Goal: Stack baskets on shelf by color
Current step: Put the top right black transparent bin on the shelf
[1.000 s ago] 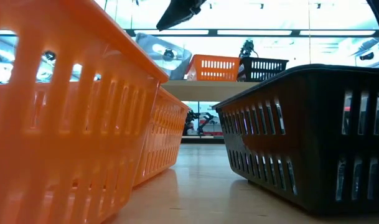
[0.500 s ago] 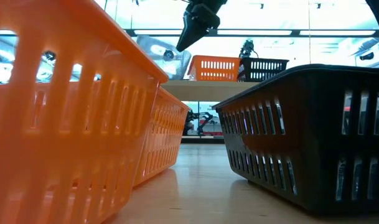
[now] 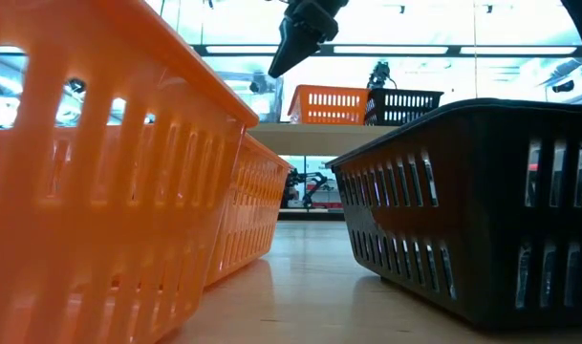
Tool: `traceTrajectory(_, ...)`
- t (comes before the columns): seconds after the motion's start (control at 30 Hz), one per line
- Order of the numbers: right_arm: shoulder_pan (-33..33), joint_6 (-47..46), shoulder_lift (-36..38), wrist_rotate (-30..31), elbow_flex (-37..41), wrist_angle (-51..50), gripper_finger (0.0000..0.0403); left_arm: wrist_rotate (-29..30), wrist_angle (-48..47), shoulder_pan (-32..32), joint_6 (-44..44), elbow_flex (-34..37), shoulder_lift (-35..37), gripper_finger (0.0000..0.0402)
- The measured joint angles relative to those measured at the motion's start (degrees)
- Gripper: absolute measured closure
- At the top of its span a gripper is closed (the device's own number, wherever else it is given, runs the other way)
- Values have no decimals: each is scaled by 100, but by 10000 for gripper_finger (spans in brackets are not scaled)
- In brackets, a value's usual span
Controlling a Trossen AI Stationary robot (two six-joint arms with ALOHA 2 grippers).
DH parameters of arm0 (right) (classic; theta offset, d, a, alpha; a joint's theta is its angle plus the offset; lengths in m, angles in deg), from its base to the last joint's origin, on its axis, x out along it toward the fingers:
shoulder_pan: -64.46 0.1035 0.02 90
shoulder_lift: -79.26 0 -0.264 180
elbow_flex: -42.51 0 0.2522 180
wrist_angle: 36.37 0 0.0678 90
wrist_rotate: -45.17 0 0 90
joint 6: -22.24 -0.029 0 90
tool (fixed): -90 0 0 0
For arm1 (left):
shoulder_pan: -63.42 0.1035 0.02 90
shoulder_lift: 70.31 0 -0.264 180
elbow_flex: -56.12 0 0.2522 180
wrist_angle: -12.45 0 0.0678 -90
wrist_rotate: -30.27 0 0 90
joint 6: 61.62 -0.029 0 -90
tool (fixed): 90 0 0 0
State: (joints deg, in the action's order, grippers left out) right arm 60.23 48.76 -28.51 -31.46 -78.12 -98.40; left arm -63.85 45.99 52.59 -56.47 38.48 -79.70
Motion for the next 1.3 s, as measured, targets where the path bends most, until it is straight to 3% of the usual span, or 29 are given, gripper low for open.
traceTrajectory(0.63, -197, -297, 3, -422, 460, 234, 245, 0, -8, 0, 2, -2, 0, 230)
traceTrajectory(1.1, 302, -269, -2, -522, 457, 511, 245, 0, -8, 0, -46, -4, 0, 230)
traceTrajectory(1.3, 387, -258, -2, -620, 457, 672, 268, 0, -9, 0, -46, -4, 1, 230)
